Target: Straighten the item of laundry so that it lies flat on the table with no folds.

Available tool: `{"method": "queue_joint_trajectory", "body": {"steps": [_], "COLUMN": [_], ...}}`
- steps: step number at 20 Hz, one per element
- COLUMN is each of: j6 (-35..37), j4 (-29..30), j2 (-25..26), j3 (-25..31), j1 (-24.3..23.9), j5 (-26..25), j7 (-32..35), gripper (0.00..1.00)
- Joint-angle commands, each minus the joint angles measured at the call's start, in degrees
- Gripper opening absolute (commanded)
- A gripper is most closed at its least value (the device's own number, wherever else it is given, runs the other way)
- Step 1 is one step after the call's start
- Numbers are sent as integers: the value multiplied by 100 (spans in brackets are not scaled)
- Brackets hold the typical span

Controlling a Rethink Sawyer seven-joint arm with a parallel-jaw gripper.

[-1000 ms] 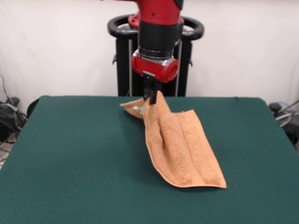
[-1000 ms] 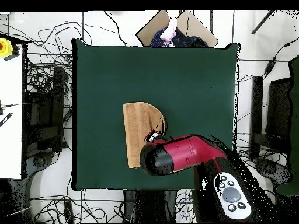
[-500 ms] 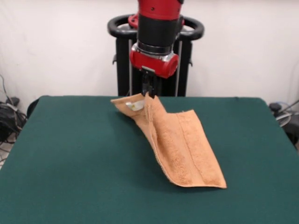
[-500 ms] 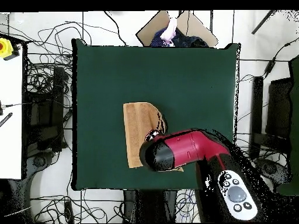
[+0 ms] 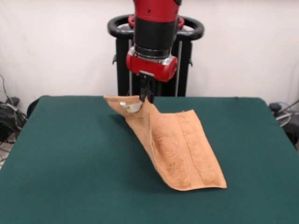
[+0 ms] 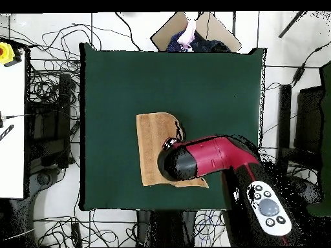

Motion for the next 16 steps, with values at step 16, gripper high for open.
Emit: {"method": "queue_joint_trajectory", "body": {"steps": [16], "j6": [346], "j4": [-868], "j2": [1277], "j3": [1051], "j1": [-882], "j5": [-215], "j7": [-2023], "gripper": [0]}}
